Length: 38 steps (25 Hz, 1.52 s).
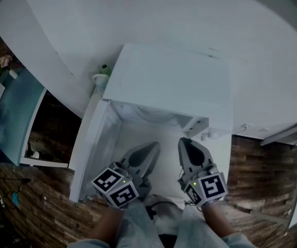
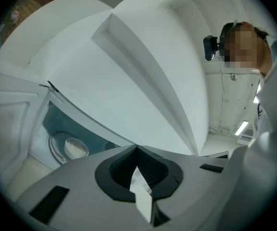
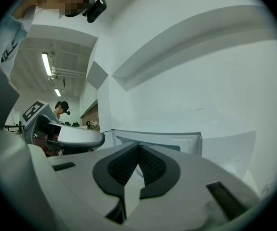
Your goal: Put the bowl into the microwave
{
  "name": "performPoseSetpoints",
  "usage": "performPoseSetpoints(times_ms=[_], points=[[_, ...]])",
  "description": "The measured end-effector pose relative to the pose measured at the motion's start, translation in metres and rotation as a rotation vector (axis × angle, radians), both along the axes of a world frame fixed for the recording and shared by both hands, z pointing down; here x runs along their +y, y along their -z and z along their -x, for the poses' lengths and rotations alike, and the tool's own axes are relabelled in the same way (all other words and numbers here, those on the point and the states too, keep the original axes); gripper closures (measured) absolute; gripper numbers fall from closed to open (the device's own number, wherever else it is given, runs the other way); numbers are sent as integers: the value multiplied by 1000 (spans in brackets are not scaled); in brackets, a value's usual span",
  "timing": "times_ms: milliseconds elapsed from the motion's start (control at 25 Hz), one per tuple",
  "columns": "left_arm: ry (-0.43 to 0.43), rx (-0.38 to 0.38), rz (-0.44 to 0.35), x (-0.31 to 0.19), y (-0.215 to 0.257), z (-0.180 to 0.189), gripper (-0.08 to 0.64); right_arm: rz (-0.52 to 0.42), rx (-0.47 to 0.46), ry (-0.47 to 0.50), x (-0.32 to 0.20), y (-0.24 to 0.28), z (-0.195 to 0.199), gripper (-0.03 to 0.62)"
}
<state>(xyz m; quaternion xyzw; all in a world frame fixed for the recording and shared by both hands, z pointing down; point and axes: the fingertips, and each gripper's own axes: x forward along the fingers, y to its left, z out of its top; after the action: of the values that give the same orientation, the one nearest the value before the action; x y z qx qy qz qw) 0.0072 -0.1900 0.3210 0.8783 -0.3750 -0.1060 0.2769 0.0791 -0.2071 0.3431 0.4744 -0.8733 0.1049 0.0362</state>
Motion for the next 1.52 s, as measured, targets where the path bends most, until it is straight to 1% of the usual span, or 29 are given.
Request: performPoseSetpoints(times_ms=[200, 280, 400, 600, 760, 1040, 1320, 1520], points=[[21, -56, -29, 10, 11, 7, 561, -9, -63, 4, 13, 22, 1, 589], [19, -63, -46, 12, 17, 8, 561, -19, -84, 8, 17, 31, 1, 589], [4, -75, -69, 17, 26, 7, 560, -40, -87, 21, 23, 41, 3, 589], [-11, -120, -104, 26, 35, 4, 561, -65, -81, 46, 32, 53, 3, 589], [-26, -117, -110, 32, 39, 0, 561, -80, -81, 46, 34, 60, 0, 589], [-42, -148, -122, 38, 39, -3, 561, -81, -75, 48, 34, 60, 0, 589], [-40, -141, -107, 42, 36, -1, 560, -60, -88, 58, 38, 55, 3, 589], [-46, -124, -100, 43, 35, -2, 561, -53, -80, 58, 39, 52, 2, 589]])
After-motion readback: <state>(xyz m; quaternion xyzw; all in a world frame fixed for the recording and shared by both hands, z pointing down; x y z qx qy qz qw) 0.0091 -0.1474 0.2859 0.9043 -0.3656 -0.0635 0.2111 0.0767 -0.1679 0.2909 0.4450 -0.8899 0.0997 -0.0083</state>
